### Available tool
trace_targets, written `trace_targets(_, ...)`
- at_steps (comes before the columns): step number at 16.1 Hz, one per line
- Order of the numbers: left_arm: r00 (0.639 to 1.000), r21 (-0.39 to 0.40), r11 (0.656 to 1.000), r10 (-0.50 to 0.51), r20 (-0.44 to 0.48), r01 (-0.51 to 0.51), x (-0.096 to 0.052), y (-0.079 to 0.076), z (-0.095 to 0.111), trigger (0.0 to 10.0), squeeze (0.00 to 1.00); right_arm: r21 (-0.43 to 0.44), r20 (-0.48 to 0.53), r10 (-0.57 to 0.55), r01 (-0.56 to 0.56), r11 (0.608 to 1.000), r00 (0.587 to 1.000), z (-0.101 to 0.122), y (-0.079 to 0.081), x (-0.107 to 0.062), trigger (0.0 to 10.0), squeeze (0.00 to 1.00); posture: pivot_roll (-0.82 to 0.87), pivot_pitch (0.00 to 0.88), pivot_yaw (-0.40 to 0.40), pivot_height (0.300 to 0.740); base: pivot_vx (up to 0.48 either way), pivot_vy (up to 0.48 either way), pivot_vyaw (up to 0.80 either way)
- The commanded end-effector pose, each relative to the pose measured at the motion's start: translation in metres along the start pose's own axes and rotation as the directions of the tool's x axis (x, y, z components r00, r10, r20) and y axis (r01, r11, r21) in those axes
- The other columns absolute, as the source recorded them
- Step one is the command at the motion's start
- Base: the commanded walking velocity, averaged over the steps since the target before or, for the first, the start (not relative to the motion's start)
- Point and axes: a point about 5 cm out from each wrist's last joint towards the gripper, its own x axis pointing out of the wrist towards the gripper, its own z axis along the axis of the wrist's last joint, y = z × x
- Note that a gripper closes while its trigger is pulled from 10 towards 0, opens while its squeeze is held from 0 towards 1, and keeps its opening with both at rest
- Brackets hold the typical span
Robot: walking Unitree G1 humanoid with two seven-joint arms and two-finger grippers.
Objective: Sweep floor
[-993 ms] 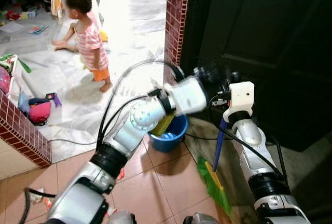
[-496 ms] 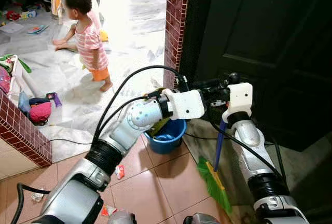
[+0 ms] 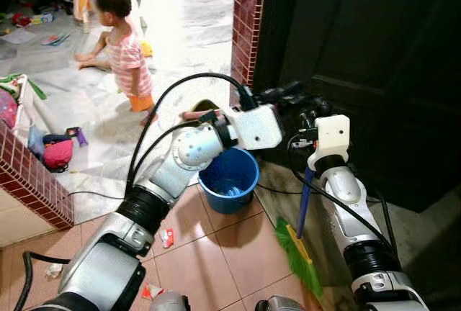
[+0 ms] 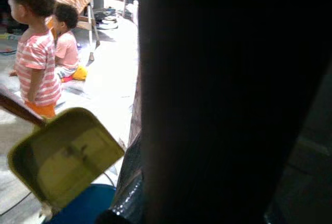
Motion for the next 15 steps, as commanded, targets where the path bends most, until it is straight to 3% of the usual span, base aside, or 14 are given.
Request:
trace_targets(1, 0.992, 0.026, 0.994, 0.105, 0.075, -0.107, 0.006, 0.018, 0.013, 10.0, 0.0, -0.013, 0.047, 0.005, -0.005, 1.0, 0.999, 0.01, -0.001, 0.005, 10.0, 0.0, -0.05, 0.0, -0.006, 0.74, 0.0, 0.0, 0.0)
trace_targets(2, 0.993, -0.046, 0.994, 0.106, 0.051, -0.103, 0.007, 0.015, 0.01, 10.0, 0.0, -0.012, 0.045, 0.004, -0.003, 1.0, 0.999, 0.009, -0.001, 0.004, 10.0, 0.0, -0.05, 0.0, -0.009, 0.74, 0.0, 0.0, 0.0)
trace_targets(3, 0.999, 0.002, 1.0, -0.009, 0.044, 0.009, 0.006, -0.005, 0.009, 10.0, 0.0, -0.011, 0.041, 0.009, -0.009, 1.0, 0.999, 0.008, 0.0, 0.004, 10.0, 0.0, -0.05, 0.0, -0.009, 0.74, 0.0, 0.0, 0.0)
trace_targets(4, 0.998, 0.014, 0.999, -0.045, 0.037, 0.044, 0.003, -0.013, 0.007, 10.0, 0.0, -0.012, 0.04, 0.015, -0.015, 1.0, 0.999, 0.008, 0.002, 0.003, 10.0, 0.0, -0.05, 0.0, -0.009, 0.74, 0.0, 0.0, 0.0)
trace_targets(6, 0.999, -0.049, 0.998, 0.029, 0.022, -0.028, 0.003, -0.004, 0.004, 10.0, 0.0, -0.012, 0.043, 0.011, -0.01, 1.0, 0.999, 0.009, 0.001, 0.005, 10.0, 0.0, -0.05, 0.0, -0.01, 0.74, 0.0, 0.0, 0.0)
trace_targets(7, 0.998, -0.028, 0.999, 0.047, 0.029, -0.046, 0.003, 0.0, 0.005, 10.0, 0.0, -0.012, 0.043, 0.01, -0.009, 1.0, 0.999, 0.009, 0.001, 0.005, 10.0, 0.0, -0.04, 0.0, -0.009, 0.74, 0.0, 0.0, 0.0)
trace_targets(10, 0.964, -0.01, 0.965, 0.263, 0.04, -0.263, 0.0, 0.039, 0.009, 10.0, 0.0, -0.012, 0.046, 0.013, -0.013, 1.0, 0.999, 0.009, 0.003, 0.006, 10.0, 0.0, -0.04, 0.0, -0.009, 0.74, 0.0, 0.0, 0.0)
trace_targets(11, 0.909, -0.025, 0.913, 0.408, 0.079, -0.408, -0.003, 0.066, 0.021, 10.0, 0.0, -0.011, 0.047, 0.014, -0.014, 1.0, 0.999, 0.01, 0.003, 0.005, 10.0, 0.0, -0.05, 0.0, -0.01, 0.74, 0.0, 0.0, 0.0)
trace_targets(13, 0.856, -0.047, 0.863, 0.506, 0.111, -0.504, -0.006, 0.089, 0.033, 10.0, 0.0, -0.01, 0.045, 0.018, -0.017, 1.0, 0.999, 0.009, 0.004, 0.005, 10.0, 0.0, -0.04, 0.0, -0.014, 0.74, 0.0, 0.0, 0.0)
trace_targets(15, 0.821, -0.004, 0.831, 0.55, 0.15, -0.556, -0.01, 0.107, 0.046, 10.0, 0.0, -0.009, 0.041, 0.023, -0.023, 1.0, 0.999, 0.007, 0.005, 0.004, 10.0, 0.0, -0.04, 0.0, -0.017, 0.74, 0.0, 0.0, 0.0)
